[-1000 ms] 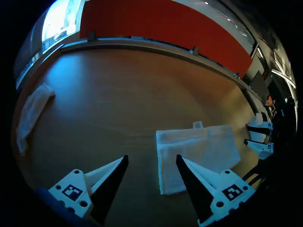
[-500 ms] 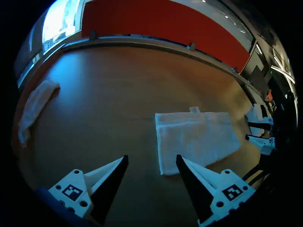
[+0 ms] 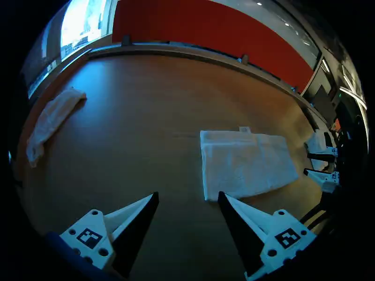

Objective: Fold towel

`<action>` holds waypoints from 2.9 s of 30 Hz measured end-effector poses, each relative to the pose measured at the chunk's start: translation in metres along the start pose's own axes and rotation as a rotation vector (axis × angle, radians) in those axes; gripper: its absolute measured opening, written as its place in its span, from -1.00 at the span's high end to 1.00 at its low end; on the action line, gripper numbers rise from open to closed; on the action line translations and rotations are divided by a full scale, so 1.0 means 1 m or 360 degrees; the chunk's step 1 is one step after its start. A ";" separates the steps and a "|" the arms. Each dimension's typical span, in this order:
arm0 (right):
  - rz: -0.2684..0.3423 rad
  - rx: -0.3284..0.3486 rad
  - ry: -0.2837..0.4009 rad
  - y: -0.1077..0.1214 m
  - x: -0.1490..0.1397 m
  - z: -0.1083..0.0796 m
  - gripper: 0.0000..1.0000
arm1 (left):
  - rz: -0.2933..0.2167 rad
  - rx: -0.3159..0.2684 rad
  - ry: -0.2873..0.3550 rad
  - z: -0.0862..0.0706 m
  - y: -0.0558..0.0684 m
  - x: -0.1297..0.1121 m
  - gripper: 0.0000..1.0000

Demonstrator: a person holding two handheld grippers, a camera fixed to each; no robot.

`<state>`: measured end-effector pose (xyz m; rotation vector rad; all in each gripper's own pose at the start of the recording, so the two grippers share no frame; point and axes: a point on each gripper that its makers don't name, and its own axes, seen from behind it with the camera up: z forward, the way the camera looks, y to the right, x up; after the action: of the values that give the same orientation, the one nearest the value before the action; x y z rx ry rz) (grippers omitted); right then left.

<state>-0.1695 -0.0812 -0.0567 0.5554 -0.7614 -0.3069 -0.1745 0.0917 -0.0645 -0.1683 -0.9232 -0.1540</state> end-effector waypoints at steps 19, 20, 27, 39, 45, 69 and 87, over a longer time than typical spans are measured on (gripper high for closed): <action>-0.0115 0.0097 -0.0078 -0.010 -0.017 0.008 -0.79 | -0.0025 0.0075 -0.0031 -0.029 -0.015 -0.036 -0.87; -0.0124 0.0106 -0.0085 -0.011 -0.019 0.009 -0.79 | -0.0026 0.0078 -0.0032 -0.031 -0.016 -0.038 -0.87; -0.0150 0.0158 -0.0136 -0.016 -0.031 0.013 -0.60 | -0.0034 0.0100 -0.0040 -0.040 -0.022 -0.048 -0.88; -0.0171 0.0227 -0.0189 -0.021 -0.041 0.017 -0.29 | -0.0033 0.0103 -0.0049 -0.045 -0.027 -0.056 -0.87; -0.0155 0.0234 -0.0209 -0.021 -0.043 0.017 -0.03 | -0.0035 0.0090 -0.0043 -0.046 -0.026 -0.055 -0.88; -0.0155 0.0196 -0.0159 -0.016 -0.034 0.015 0.86 | -0.0029 0.0079 -0.0046 -0.046 -0.025 -0.054 -0.87; -0.0222 0.0091 0.0033 -0.002 0.030 -0.018 0.87 | -0.0019 0.0078 -0.0039 -0.047 -0.027 -0.048 -0.87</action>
<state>-0.1354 -0.0899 -0.0512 0.6662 -0.7143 -0.4084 -0.1721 0.0587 -0.1286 -0.1196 -0.9515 -0.1403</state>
